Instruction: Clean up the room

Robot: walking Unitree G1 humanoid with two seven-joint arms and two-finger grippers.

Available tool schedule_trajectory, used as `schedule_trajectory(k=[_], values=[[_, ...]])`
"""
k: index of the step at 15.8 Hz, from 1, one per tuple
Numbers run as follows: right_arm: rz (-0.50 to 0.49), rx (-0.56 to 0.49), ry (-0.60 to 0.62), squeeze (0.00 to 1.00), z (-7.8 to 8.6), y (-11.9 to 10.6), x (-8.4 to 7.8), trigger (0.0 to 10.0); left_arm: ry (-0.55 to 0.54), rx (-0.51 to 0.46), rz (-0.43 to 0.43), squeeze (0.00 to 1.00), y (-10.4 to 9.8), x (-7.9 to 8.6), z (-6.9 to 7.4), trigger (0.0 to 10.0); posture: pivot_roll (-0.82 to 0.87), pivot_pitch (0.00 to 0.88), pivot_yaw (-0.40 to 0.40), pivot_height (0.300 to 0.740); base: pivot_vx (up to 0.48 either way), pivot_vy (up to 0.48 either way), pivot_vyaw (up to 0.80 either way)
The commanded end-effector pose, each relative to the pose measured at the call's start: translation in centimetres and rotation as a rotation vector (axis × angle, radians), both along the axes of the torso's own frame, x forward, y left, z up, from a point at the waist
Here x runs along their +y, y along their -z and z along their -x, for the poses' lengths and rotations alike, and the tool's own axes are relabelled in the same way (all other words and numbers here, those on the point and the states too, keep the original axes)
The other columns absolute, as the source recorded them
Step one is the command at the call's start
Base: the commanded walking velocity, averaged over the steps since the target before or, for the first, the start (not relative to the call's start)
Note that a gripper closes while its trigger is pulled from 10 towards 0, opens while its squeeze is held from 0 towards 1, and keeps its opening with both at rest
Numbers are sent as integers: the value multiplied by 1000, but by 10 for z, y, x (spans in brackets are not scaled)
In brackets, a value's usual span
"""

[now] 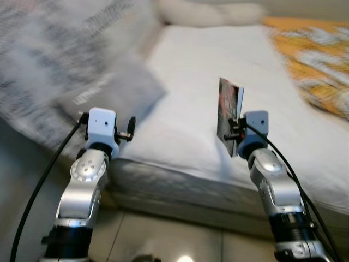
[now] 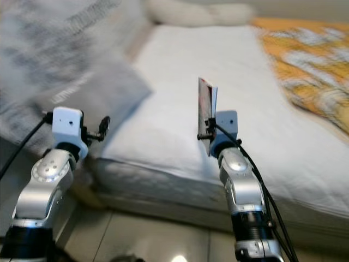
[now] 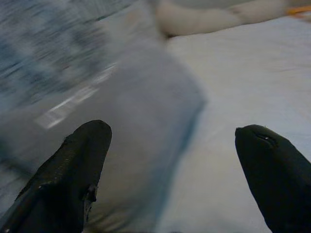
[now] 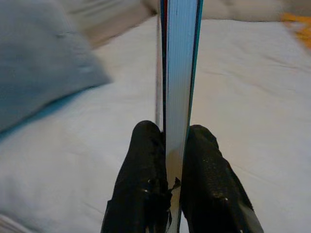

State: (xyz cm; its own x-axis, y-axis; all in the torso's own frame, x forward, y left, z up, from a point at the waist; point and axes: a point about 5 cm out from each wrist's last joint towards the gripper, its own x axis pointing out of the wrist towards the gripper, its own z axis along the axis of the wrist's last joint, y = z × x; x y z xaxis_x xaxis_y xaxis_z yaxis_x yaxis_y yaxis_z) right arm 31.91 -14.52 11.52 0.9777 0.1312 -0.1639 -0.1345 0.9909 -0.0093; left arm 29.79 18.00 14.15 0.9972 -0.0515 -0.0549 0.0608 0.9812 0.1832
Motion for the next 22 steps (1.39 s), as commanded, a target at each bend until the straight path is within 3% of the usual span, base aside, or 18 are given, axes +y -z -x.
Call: schedule_trajectory(k=[1,6,7,8,12,16,19,22], values=[[-6,-50,-48,0,-3,-11,13,10000,-21,3,-13,0,0,7,0,10000,8,0,52,740,296,0,800],[-6,-50,-48,0,-3,-11,13,10000,-21,3,-13,0,0,7,0,10000,8,0,52,740,296,0,800],[-47,-42,-173,0,4,-10,31,10000,-20,13,-2,0,1,10,0,10000,13,0,49,740,322,0,413],[-69,-38,-210,0,7,-10,37,10000,-14,16,7,0,2,11,0,10000,13,0,49,740,322,0,406],[-129,-39,-139,0,3,-12,25,10000,36,19,16,0,4,3,2,10000,13,0,46,740,319,0,0],[-225,-45,-142,0,3,-17,25,10000,88,3,41,0,3,-2,4,10000,9,0,44,740,320,0,-767],[-244,-67,-135,0,3,-20,24,10000,99,-6,46,0,1,-3,5,10000,13,0,46,740,319,0,-717],[-235,-85,-144,0,4,-22,25,10000,106,-18,59,0,-1,-3,5,10000,8,0,52,740,319,0,0]])
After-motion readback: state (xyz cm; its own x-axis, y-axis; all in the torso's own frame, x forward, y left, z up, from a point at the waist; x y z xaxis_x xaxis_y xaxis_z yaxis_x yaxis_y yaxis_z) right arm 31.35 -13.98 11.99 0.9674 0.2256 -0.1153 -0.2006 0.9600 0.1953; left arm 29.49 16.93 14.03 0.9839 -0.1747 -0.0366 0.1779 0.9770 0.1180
